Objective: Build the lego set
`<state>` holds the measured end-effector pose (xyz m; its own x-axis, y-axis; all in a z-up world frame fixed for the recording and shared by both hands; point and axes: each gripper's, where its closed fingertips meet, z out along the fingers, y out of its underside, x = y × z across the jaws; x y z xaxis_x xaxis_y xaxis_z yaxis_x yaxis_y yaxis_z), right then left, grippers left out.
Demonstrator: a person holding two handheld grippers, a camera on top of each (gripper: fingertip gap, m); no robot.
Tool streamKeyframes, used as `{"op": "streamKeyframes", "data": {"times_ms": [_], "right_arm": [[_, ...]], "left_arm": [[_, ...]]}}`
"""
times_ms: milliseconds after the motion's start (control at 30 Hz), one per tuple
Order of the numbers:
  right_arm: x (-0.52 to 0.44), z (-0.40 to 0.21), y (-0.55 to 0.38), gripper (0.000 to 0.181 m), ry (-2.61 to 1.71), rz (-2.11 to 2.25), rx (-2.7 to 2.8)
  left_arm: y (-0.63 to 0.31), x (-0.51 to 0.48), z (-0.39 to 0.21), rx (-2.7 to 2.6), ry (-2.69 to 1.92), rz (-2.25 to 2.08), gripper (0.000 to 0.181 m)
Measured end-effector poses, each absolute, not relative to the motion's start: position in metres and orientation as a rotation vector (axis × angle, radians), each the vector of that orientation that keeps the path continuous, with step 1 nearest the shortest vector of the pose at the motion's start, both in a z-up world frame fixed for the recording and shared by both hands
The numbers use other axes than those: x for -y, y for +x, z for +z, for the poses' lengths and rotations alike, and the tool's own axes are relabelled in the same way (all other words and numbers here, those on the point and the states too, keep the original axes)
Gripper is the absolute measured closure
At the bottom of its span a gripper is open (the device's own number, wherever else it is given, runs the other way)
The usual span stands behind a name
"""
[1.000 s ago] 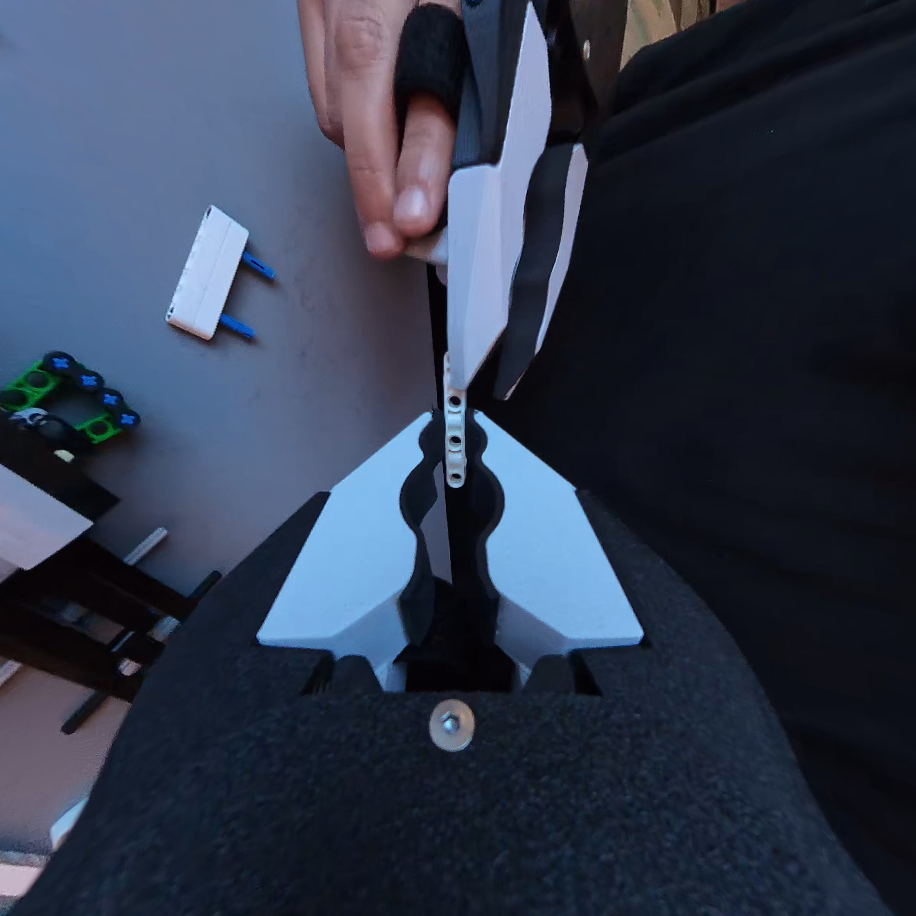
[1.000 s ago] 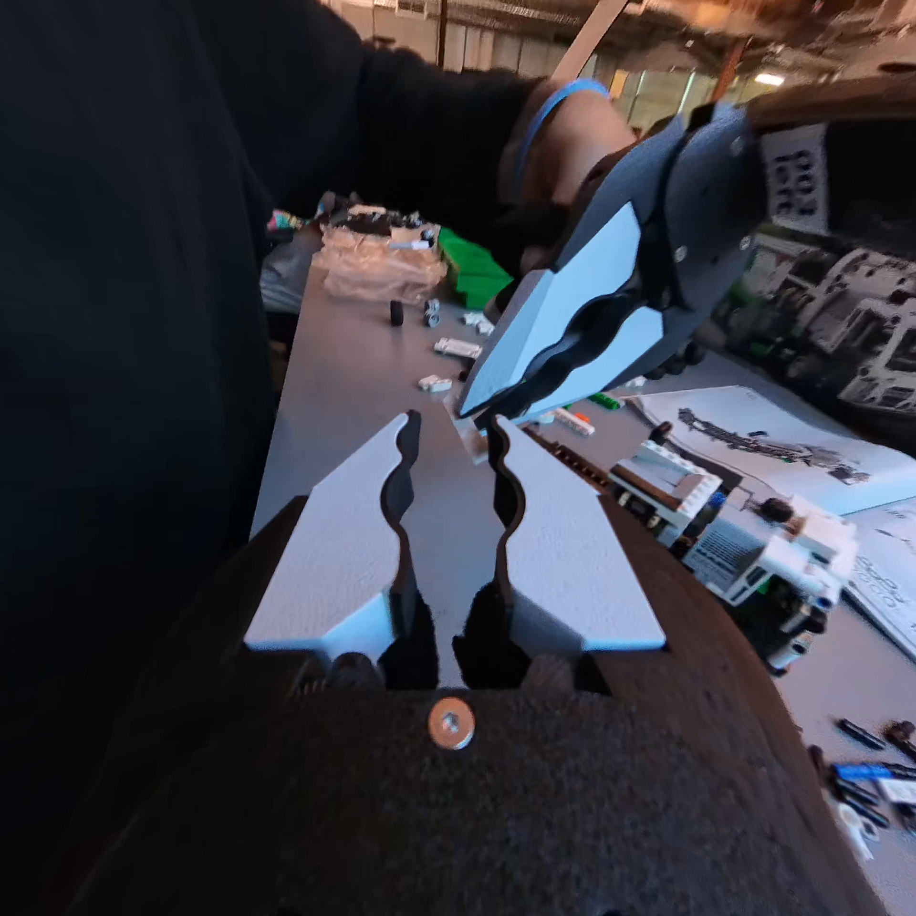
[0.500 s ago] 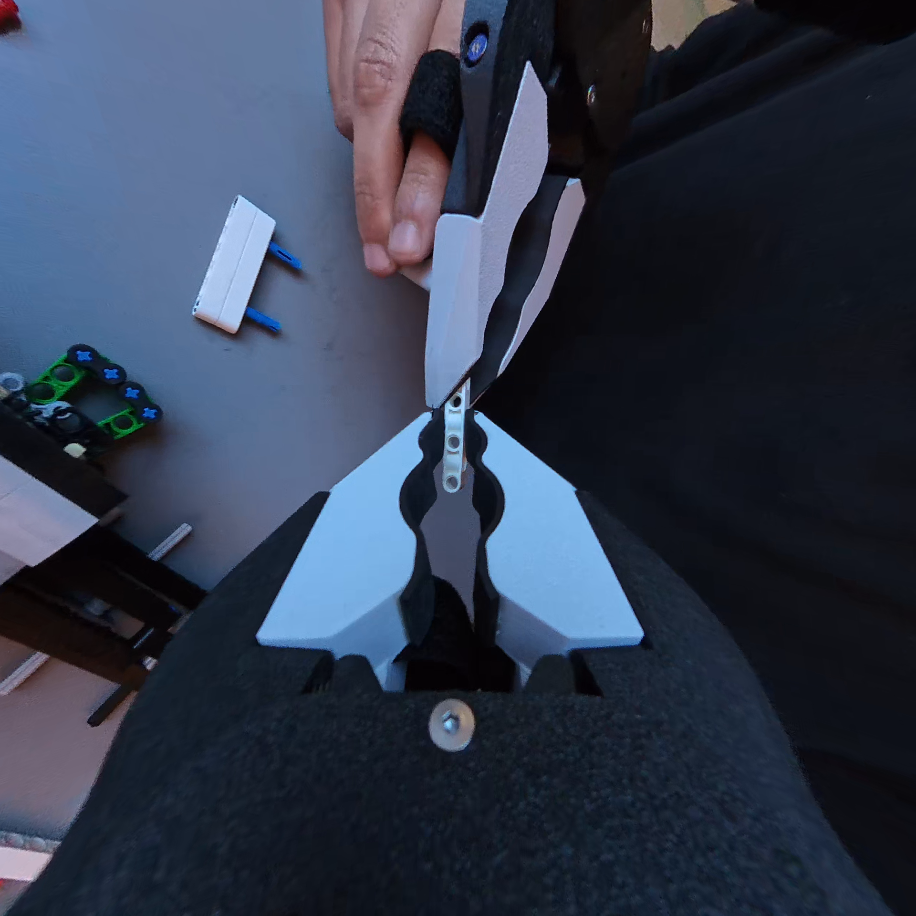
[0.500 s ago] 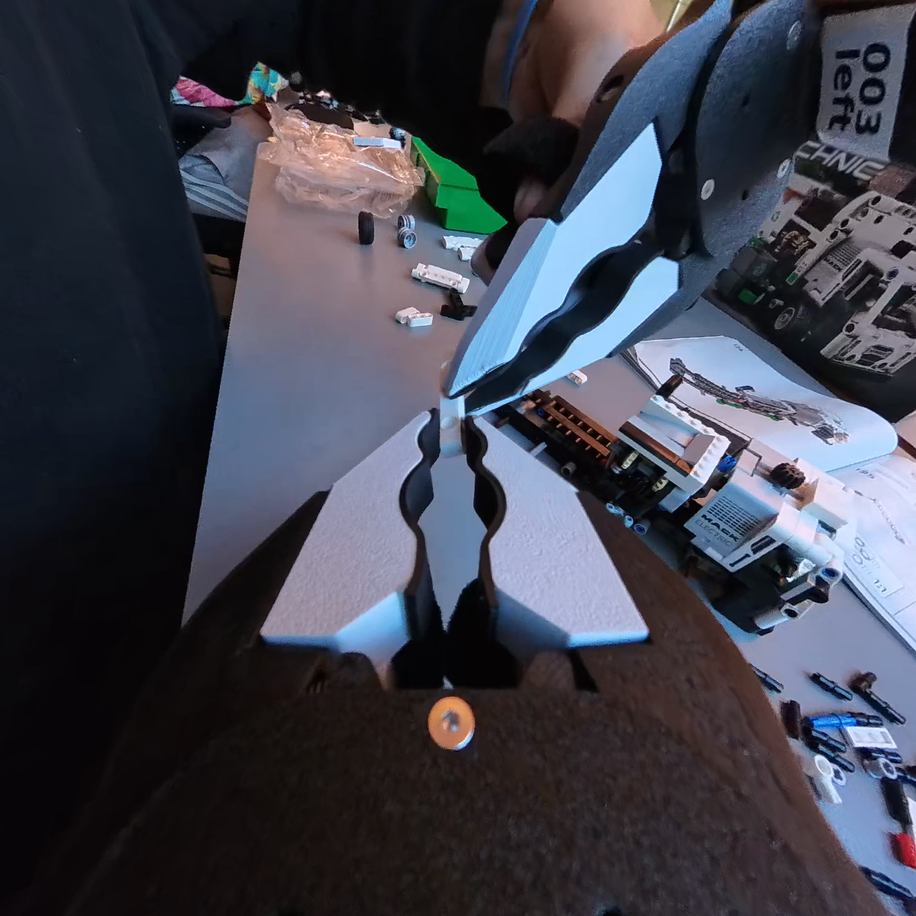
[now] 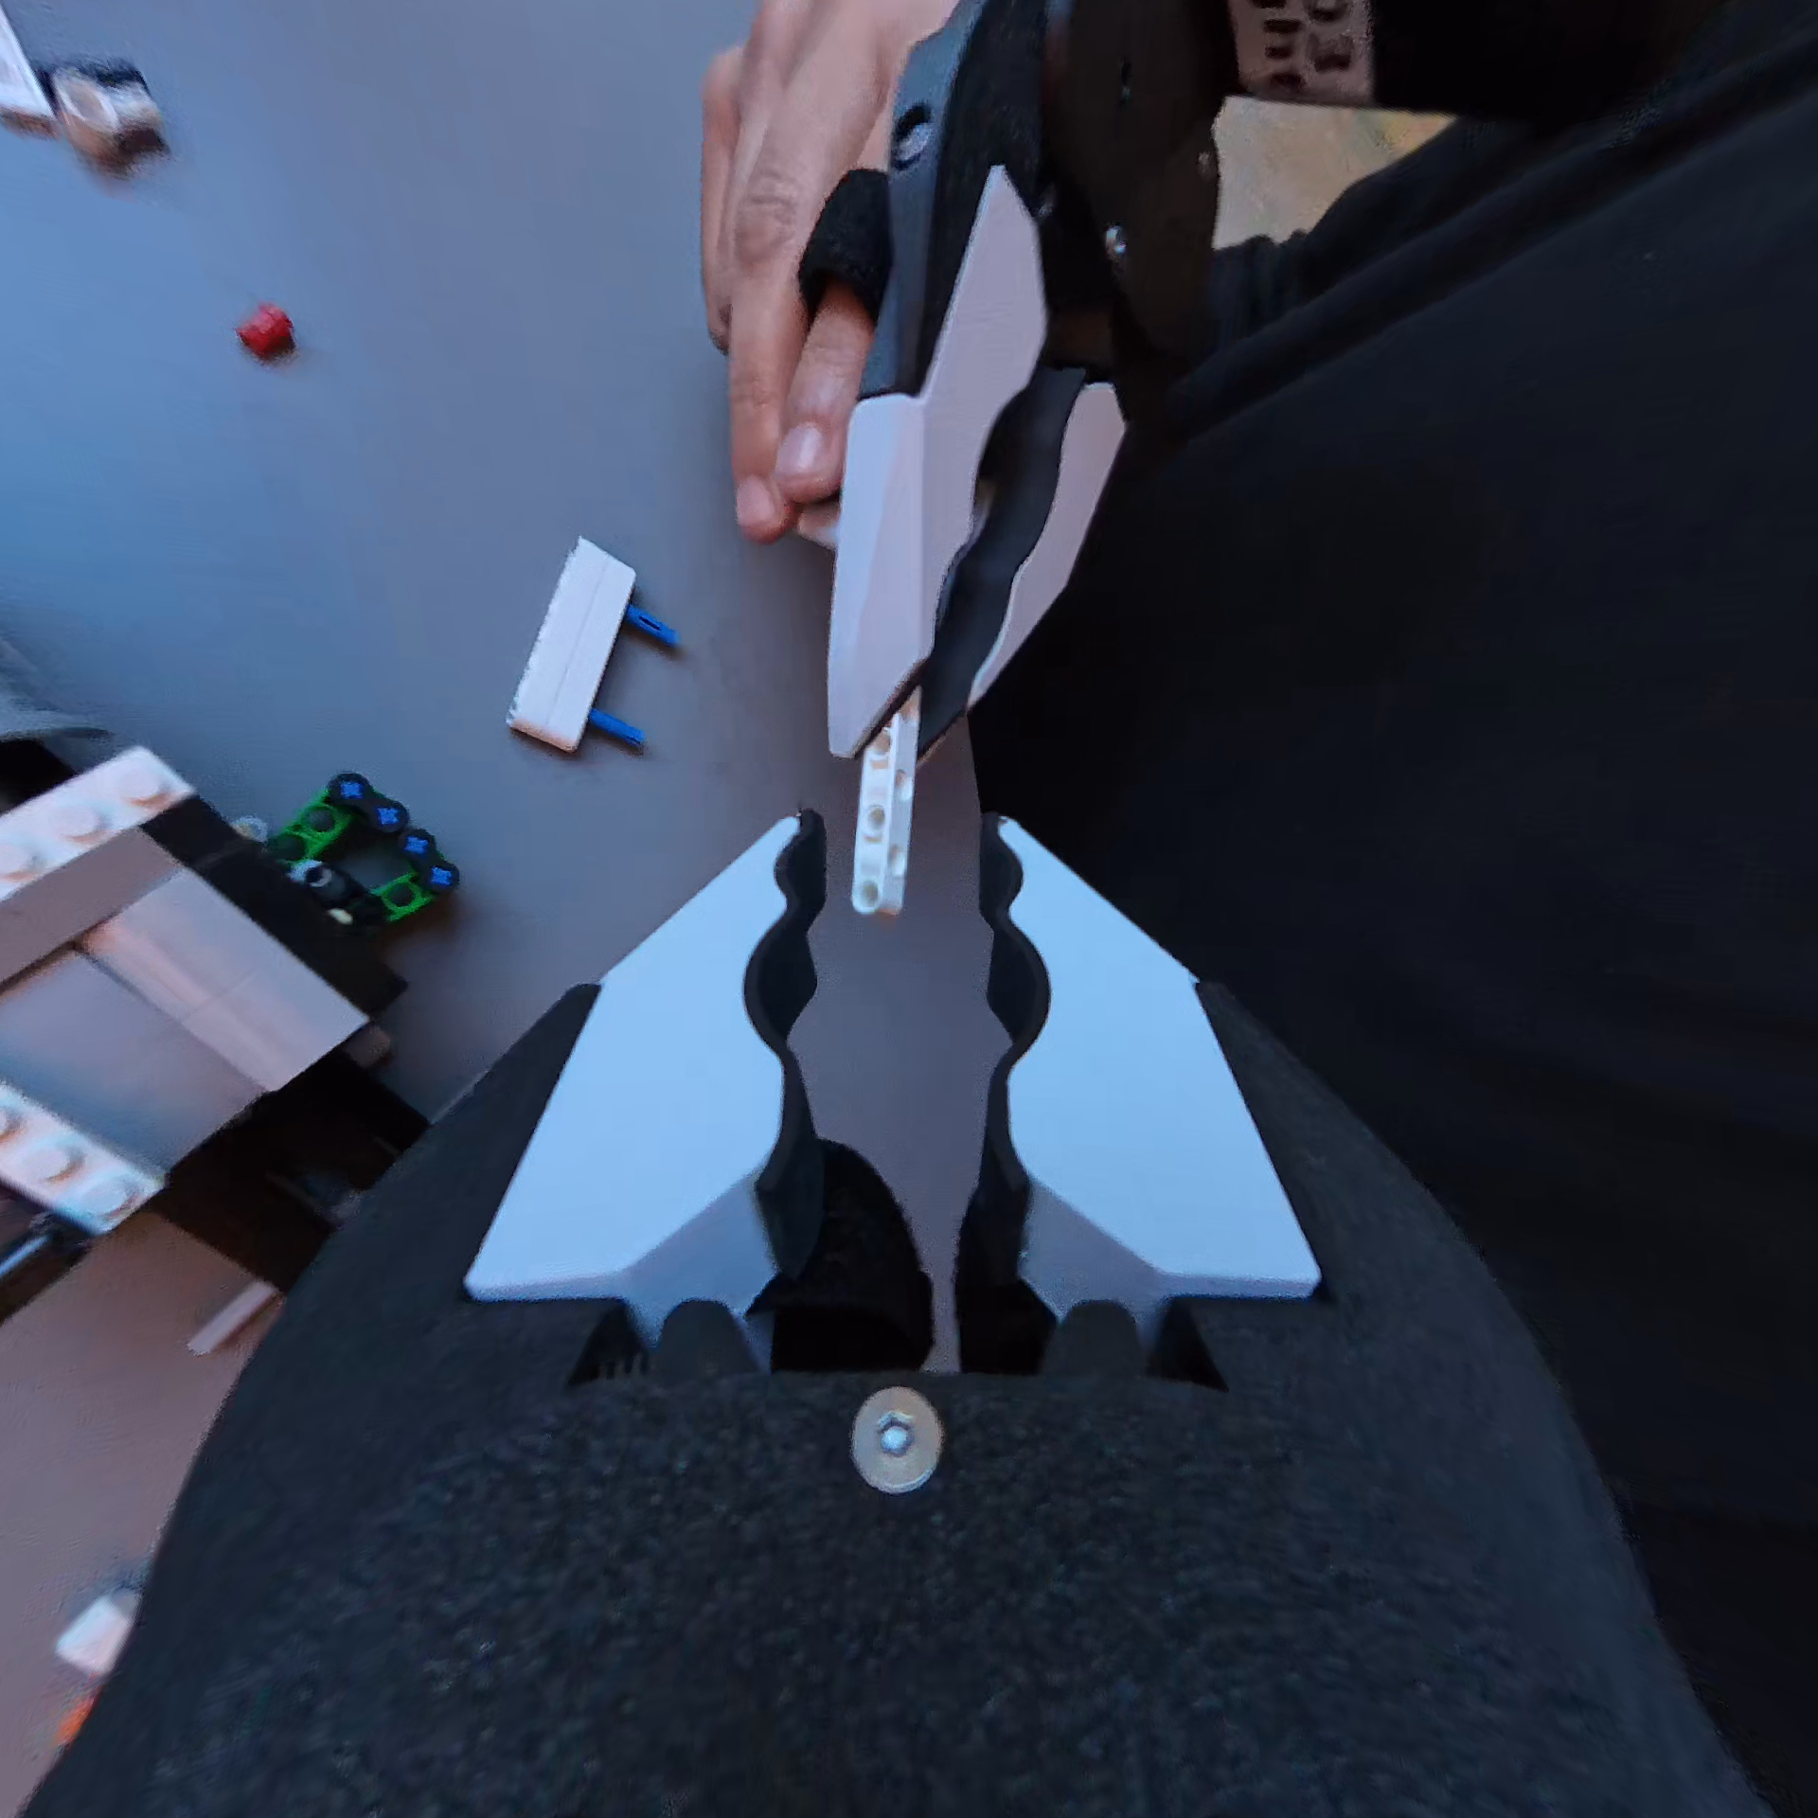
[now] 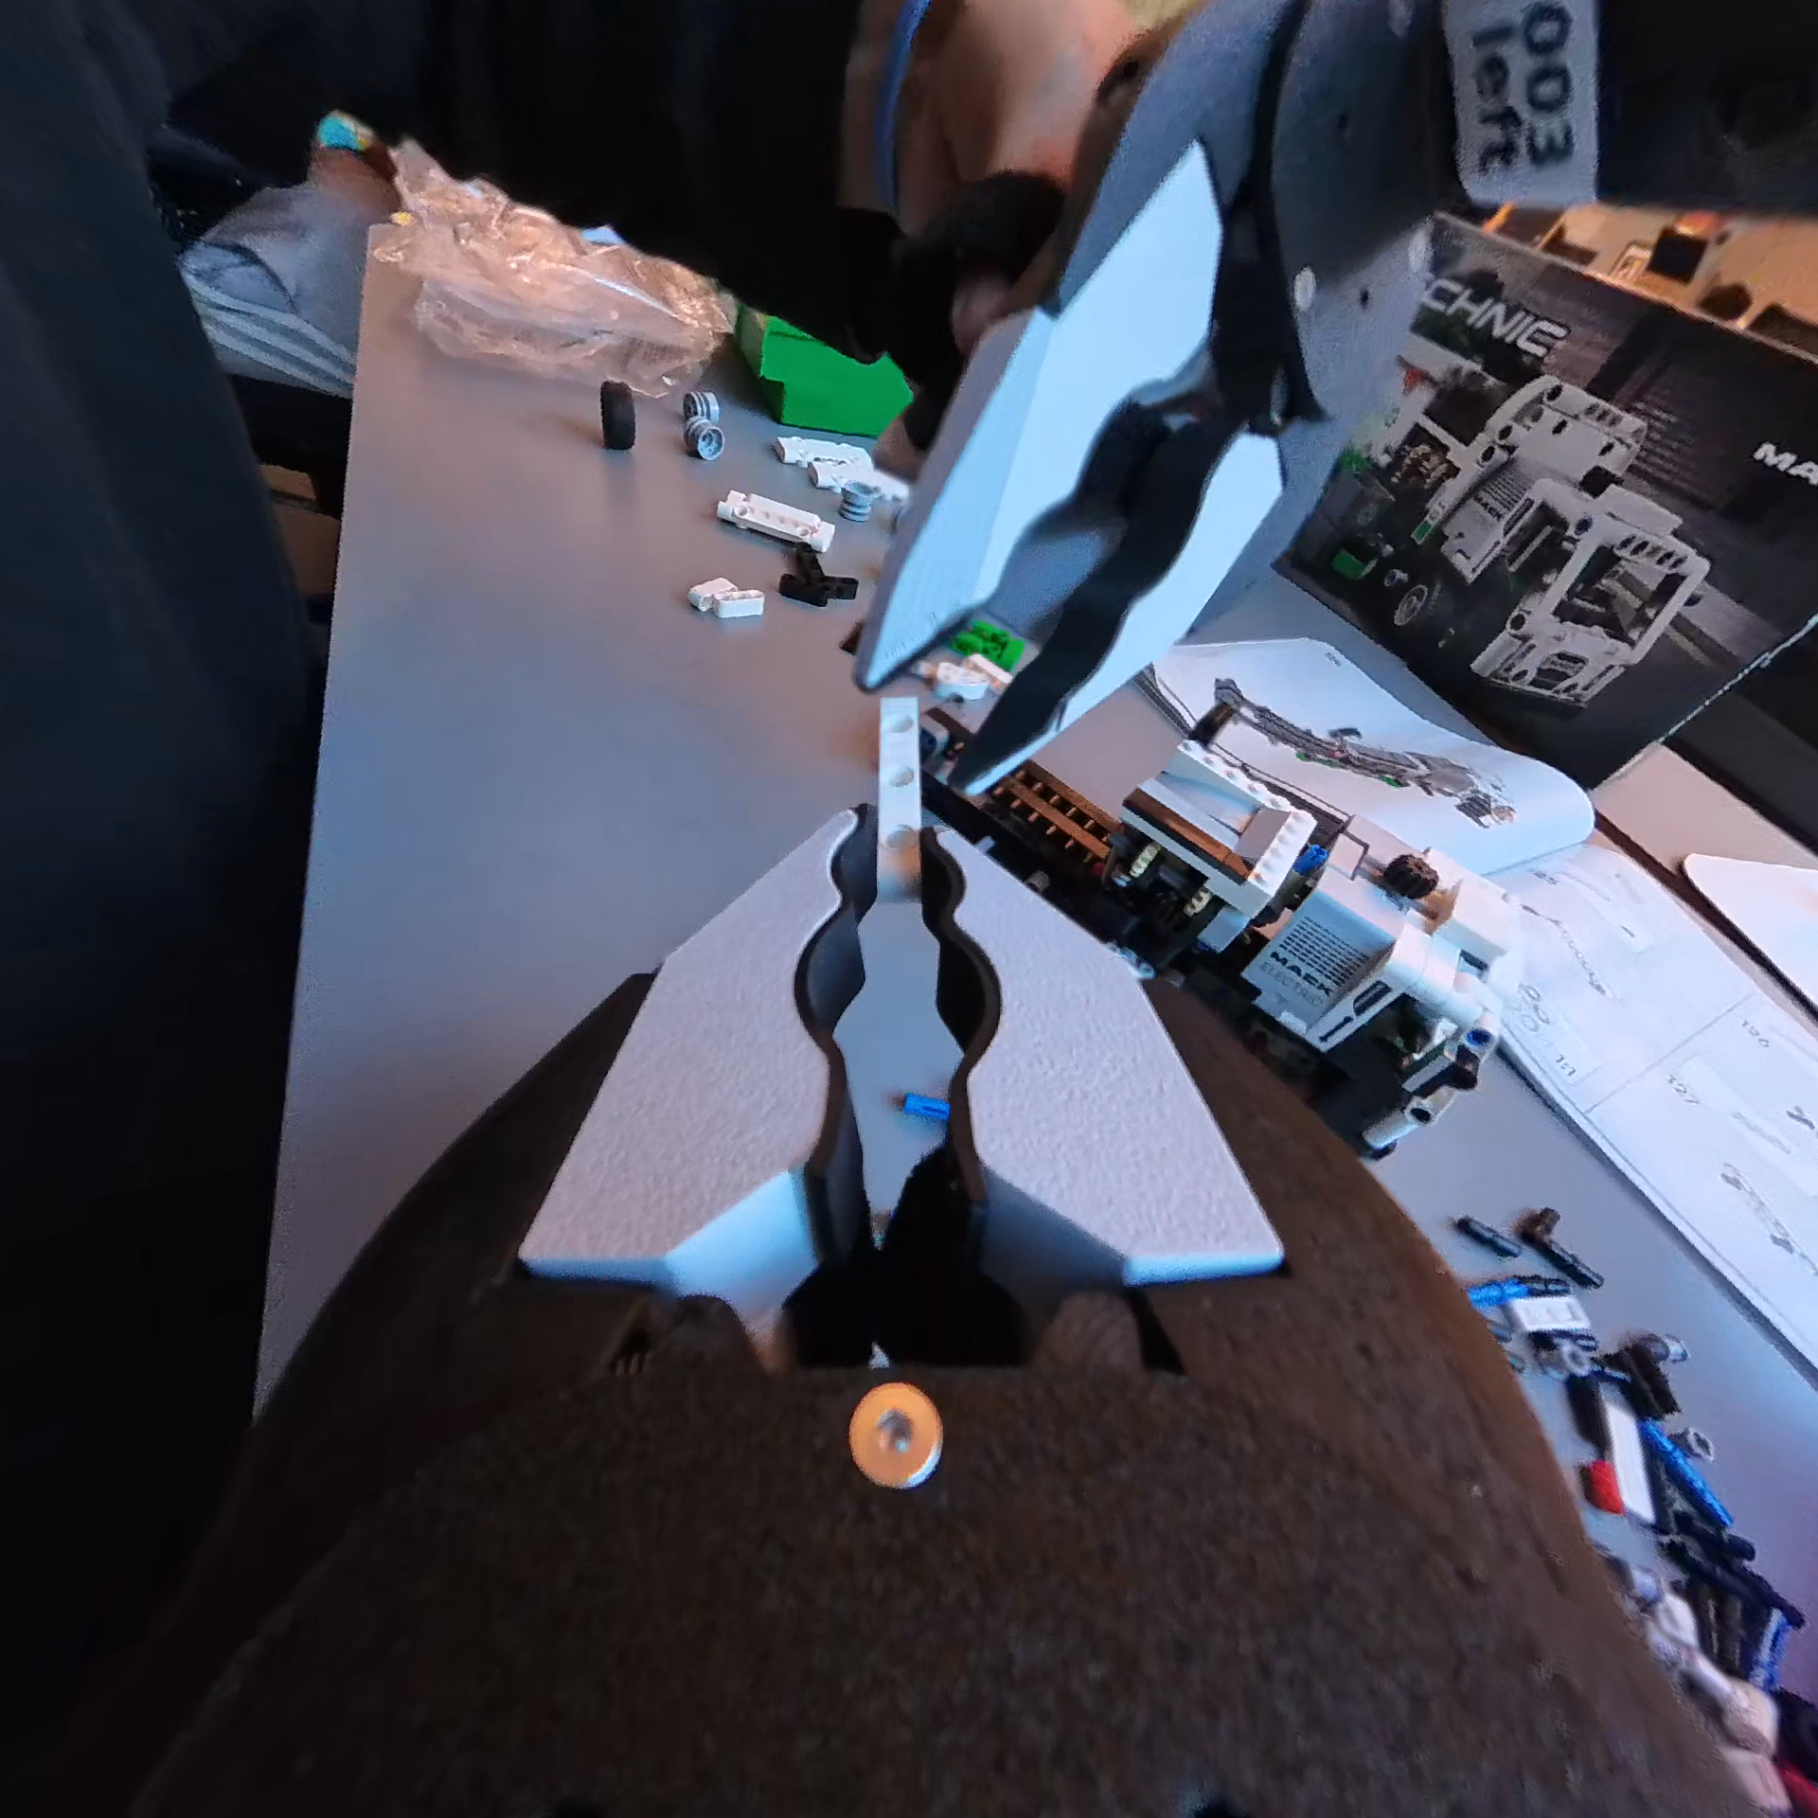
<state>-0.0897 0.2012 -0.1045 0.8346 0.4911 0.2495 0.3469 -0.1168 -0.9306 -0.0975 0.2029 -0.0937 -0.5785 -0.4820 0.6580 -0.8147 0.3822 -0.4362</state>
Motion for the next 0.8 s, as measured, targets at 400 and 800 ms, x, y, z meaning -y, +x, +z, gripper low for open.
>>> {"op": "streamKeyframes", "data": {"times_ms": [400,800], "right_arm": [[-0.204,-0.094,-0.071,0.175,-1.758,0.749,0.205],[-0.205,-0.09,-0.062,0.175,-1.69,1.169,-0.103]], "left_arm": [[-0.081,-0.216,-0.106,2.936,1.027,1.122,0.16],[-0.056,-0.234,-0.099,3.996,0.61,0.706,0.161]]}}
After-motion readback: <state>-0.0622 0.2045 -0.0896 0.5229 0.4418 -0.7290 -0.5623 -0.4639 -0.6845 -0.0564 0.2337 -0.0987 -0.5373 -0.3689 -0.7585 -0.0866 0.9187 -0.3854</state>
